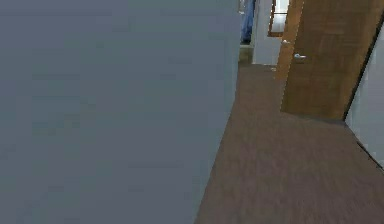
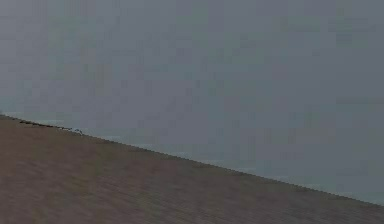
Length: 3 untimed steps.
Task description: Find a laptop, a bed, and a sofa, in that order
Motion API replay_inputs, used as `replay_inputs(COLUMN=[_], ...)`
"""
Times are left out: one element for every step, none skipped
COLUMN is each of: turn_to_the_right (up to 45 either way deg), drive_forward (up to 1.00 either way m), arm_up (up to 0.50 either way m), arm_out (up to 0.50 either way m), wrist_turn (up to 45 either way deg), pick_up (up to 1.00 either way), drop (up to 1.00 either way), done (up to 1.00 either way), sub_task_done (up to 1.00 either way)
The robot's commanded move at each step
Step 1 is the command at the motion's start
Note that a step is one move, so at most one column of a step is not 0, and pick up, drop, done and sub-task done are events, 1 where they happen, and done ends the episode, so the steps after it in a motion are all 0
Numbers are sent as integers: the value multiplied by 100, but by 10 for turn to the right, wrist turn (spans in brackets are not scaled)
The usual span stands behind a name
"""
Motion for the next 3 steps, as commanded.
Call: replay_inputs(turn_to_the_right=[450, 270, 0], drive_forward=[0, 0, 40], arm_up=[0, 0, 0], arm_out=[0, 0, 0], wrist_turn=[0, 0, 0], pick_up=[0, 0, 0], drop=[0, 0, 0], done=[0, 0, 0], sub_task_done=[0, 0, 0])
